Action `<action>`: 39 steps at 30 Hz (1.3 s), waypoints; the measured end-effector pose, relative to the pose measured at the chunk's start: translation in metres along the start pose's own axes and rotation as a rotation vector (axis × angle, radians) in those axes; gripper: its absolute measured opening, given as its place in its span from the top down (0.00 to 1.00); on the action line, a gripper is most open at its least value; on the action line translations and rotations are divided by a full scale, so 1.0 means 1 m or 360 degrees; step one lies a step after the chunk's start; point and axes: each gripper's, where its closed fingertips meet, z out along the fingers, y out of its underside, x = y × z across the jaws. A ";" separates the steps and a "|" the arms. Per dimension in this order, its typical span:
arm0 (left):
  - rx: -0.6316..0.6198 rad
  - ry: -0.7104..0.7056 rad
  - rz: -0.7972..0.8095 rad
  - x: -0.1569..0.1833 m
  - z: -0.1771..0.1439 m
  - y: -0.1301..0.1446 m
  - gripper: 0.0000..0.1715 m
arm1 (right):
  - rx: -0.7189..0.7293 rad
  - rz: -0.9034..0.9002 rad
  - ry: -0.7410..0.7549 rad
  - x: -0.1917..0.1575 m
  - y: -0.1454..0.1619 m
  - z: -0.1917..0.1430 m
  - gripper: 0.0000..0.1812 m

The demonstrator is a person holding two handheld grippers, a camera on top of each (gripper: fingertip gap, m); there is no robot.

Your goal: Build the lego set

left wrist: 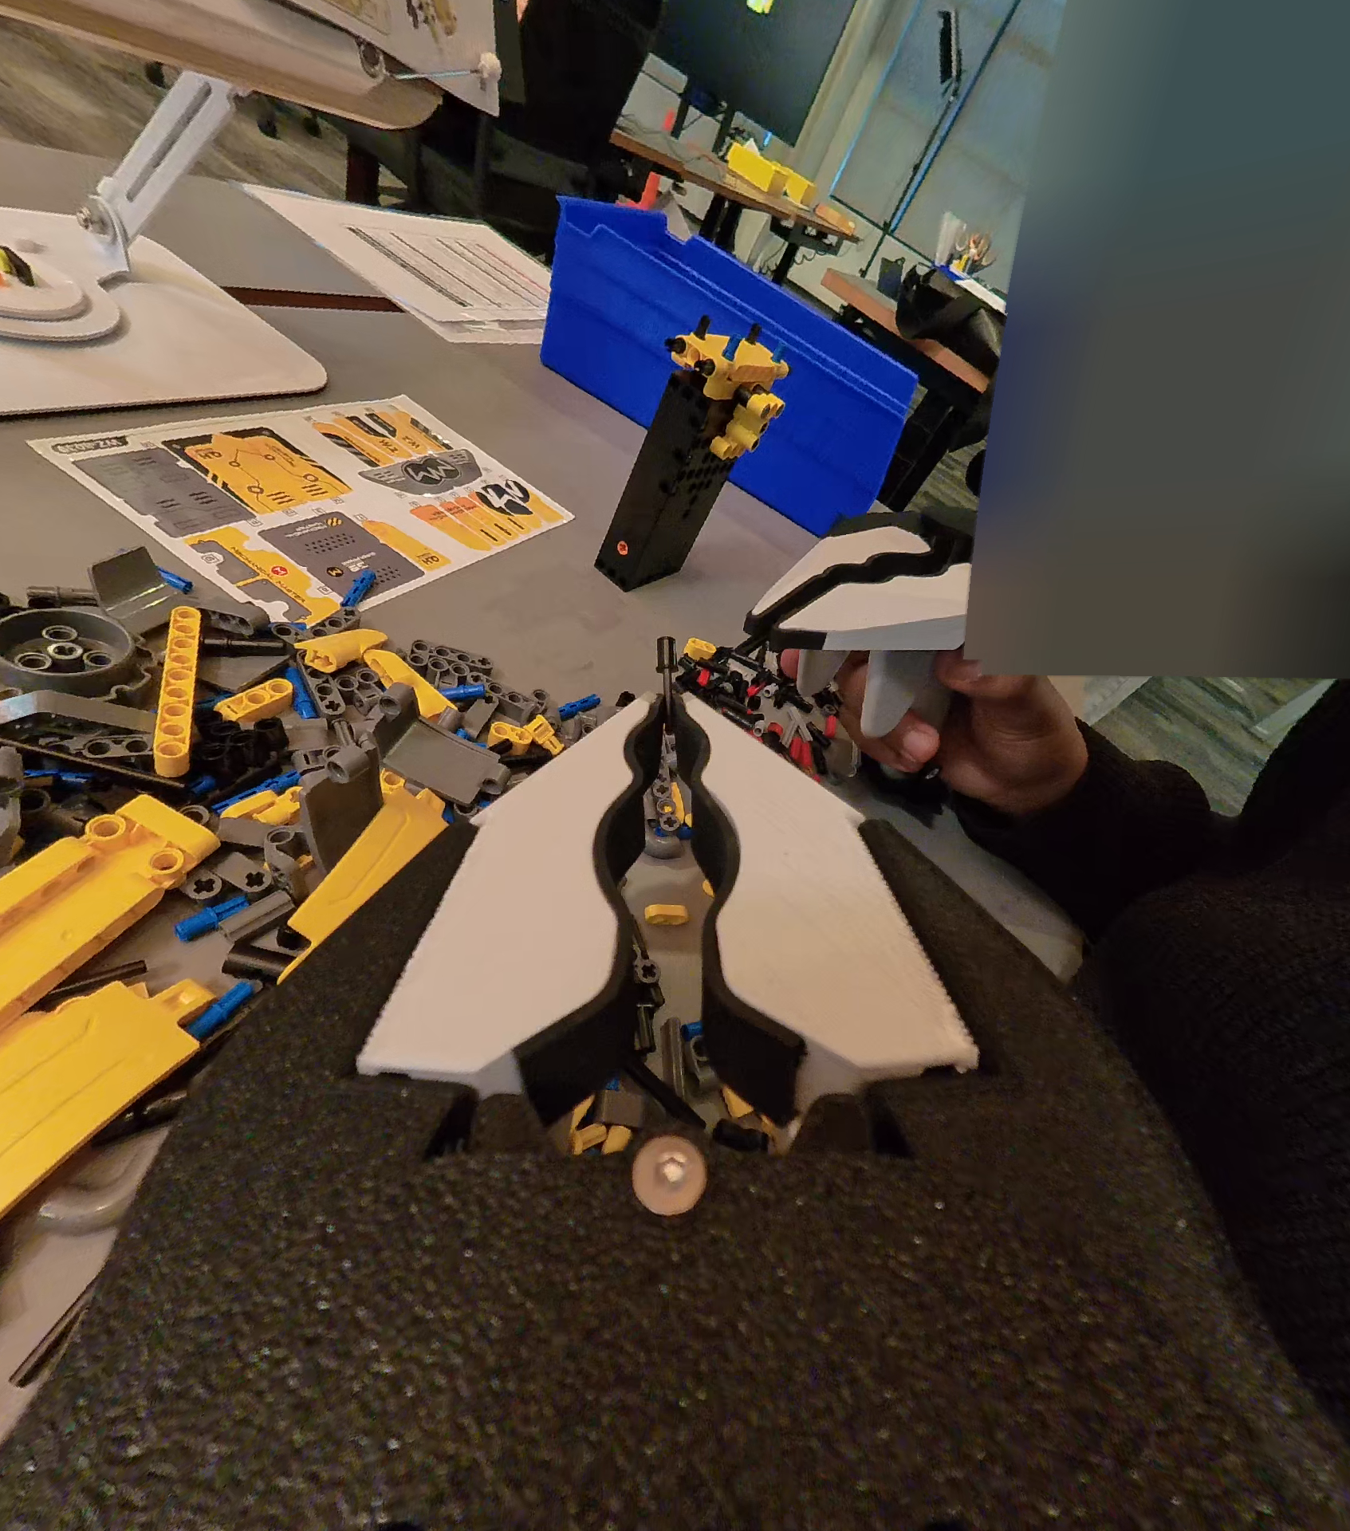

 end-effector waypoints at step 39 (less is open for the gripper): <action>-0.0851 0.0500 0.0429 0.178 0.143 0.118 0.99 | -0.0354 -0.0005 0.1548 0.109 0.069 -0.328 0.97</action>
